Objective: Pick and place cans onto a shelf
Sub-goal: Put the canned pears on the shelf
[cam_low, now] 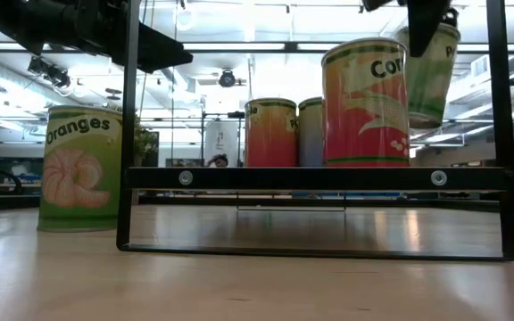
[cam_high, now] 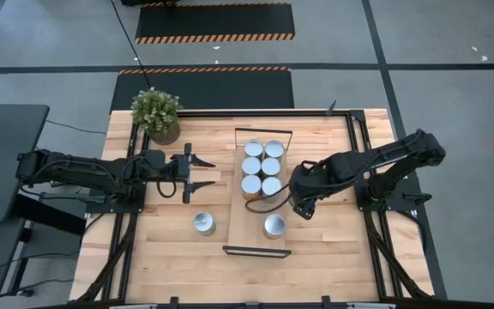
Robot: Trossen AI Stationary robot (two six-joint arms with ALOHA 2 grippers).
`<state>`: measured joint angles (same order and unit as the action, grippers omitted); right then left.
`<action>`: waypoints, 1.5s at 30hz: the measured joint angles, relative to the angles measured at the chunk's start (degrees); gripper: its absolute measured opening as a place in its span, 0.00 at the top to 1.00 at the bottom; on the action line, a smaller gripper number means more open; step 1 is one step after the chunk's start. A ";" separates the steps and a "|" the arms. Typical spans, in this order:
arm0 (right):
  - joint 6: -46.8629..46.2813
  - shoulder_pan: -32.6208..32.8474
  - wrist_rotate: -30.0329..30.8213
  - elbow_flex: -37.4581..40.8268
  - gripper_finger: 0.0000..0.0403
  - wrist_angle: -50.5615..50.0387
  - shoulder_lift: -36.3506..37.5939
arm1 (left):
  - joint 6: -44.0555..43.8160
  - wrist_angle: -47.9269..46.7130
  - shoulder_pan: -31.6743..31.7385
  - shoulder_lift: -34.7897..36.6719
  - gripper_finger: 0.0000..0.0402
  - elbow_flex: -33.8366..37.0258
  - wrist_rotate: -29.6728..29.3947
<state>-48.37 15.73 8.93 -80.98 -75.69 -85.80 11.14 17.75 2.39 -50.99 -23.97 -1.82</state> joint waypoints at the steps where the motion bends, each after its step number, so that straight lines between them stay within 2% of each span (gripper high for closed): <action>1: 0.73 0.30 0.00 -1.96 0.19 -1.40 -1.65 | 0.00 0.18 0.02 0.00 0.39 0.00 -0.05; 10: 11.94 1.53 -1.39 -17.22 0.19 -6.46 -17.10 | -0.04 0.33 0.00 0.00 0.39 0.00 -0.05; 17: 21.00 1.02 -1.49 -22.08 0.18 -6.50 -23.55 | -0.04 0.34 0.01 0.01 0.39 0.00 -0.05; 22: 24.23 1.00 -1.88 -22.42 0.18 -4.47 -24.61 | -0.04 0.36 0.00 0.01 0.39 0.00 -0.05; 34: 24.58 0.96 -2.30 -21.92 0.18 0.33 -24.66 | -0.07 0.37 0.01 0.01 0.39 0.00 -0.05; 45: 24.60 0.72 0.23 -25.68 0.17 -5.06 -24.69 | -0.09 0.34 0.00 0.00 0.39 0.00 -0.05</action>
<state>-23.77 16.45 9.16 -106.65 -80.75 -110.49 11.05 18.09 2.39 -50.98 -23.97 -1.87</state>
